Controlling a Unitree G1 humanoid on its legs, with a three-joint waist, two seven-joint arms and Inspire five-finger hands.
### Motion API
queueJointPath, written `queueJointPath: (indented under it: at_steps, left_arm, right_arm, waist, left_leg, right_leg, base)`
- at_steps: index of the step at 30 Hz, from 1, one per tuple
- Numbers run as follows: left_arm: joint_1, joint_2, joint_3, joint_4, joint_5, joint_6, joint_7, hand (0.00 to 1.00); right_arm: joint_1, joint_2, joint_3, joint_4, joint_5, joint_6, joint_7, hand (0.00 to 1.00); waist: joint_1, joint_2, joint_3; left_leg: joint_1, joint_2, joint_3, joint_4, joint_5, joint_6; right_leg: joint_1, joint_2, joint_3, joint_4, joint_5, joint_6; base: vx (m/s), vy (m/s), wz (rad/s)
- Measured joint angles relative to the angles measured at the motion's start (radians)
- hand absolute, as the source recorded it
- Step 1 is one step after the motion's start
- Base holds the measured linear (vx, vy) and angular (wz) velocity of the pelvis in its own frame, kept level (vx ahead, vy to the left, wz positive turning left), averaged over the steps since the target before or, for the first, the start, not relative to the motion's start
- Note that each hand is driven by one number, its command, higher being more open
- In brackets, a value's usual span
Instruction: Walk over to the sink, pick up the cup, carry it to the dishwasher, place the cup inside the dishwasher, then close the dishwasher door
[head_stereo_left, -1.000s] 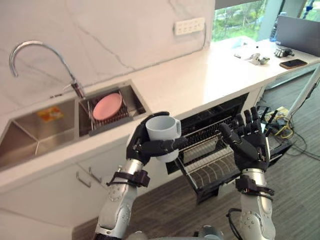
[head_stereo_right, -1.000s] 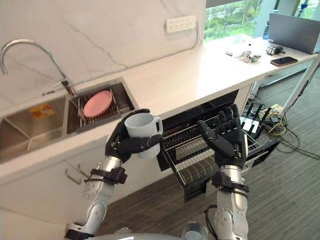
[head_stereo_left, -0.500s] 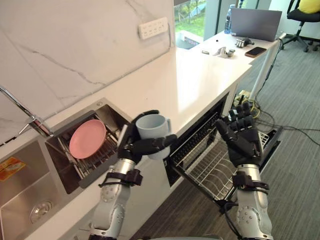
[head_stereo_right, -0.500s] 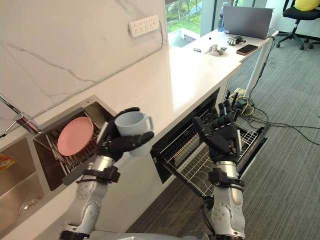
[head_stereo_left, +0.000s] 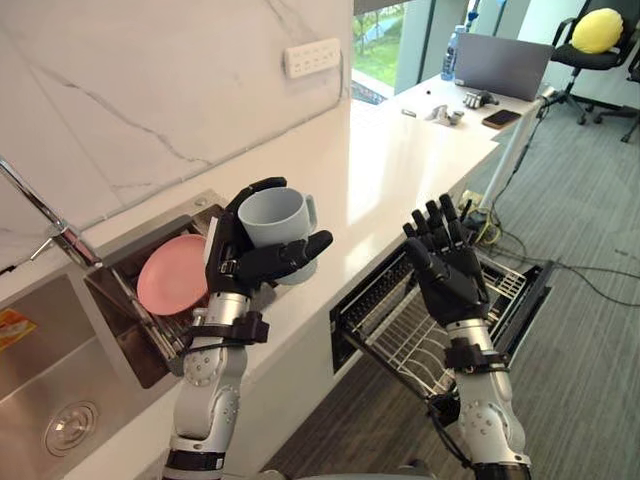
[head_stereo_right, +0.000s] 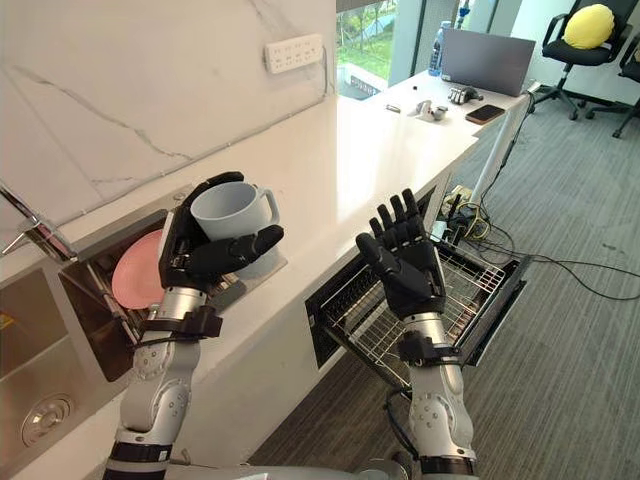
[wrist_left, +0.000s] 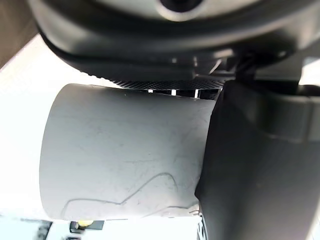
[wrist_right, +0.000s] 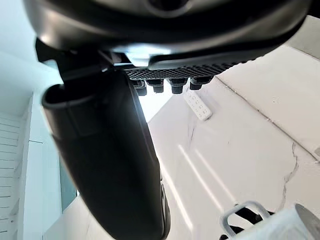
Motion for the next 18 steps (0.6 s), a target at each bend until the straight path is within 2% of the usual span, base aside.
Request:
queueJointPath:
  at_steps: [3, 6, 12, 16, 18]
  left_arm:
    - [-0.001, -0.003, -0.006, 0.0, 0.037, -0.01, 0.001, 0.0]
    - [-0.001, -0.001, -0.004, 0.0, 0.068, -0.021, 0.001, 0.0]
    - [-0.001, 0.001, 0.002, 0.003, 0.165, -0.054, 0.043, 0.0]
    - [-0.003, 0.025, 0.014, 0.04, 0.325, -0.095, 0.086, 0.0]
    - [-0.003, 0.037, 0.013, 0.047, 0.394, -0.096, 0.101, 0.0]
  right_arm:
    - [-0.03, -0.016, 0.015, -0.014, 0.016, 0.012, 0.034, 1.0]
    - [-0.054, -0.031, 0.03, -0.021, 0.048, 0.038, 0.068, 1.0]
    - [-0.061, -0.055, 0.069, -0.021, 0.05, 0.089, 0.118, 1.0]
    - [-0.076, -0.079, 0.105, -0.021, 0.075, 0.131, 0.128, 1.0]
    - [-0.081, -0.079, 0.106, -0.022, 0.075, 0.139, 0.127, 1.0]
  waist:
    - [-0.001, -0.001, 0.0]
    - [0.0, -0.001, 0.0]
    - [0.001, 0.0, -0.001]
    - [0.006, 0.002, -0.002]
    - [0.01, 0.002, -0.003]
  left_leg:
    - [0.004, 0.047, 0.005, 0.005, 0.009, -0.017]
    - [0.01, 0.073, 0.01, -0.005, 0.015, -0.031]
    - [0.054, 0.061, 0.023, -0.079, 0.043, -0.039]
    - [0.077, 0.048, 0.021, -0.137, 0.074, -0.039]
    - [0.082, 0.045, 0.018, -0.155, 0.085, -0.039]
  right_leg:
    - [0.001, 0.048, 0.004, -0.008, -0.001, -0.025]
    - [0.011, 0.078, 0.005, -0.027, 0.013, -0.03]
    - [0.029, 0.082, 0.001, -0.041, 0.014, -0.032]
    - [0.034, 0.08, -0.008, -0.048, 0.014, -0.032]
    - [0.035, 0.08, -0.012, -0.05, 0.014, -0.032]
  base:
    - [0.01, -0.133, -0.15]
    - [0.06, -0.099, -0.1]
    - [0.03, -0.027, -0.02]
    - [-0.01, -0.016, 0.05]
    - [-0.03, -0.014, 0.07]
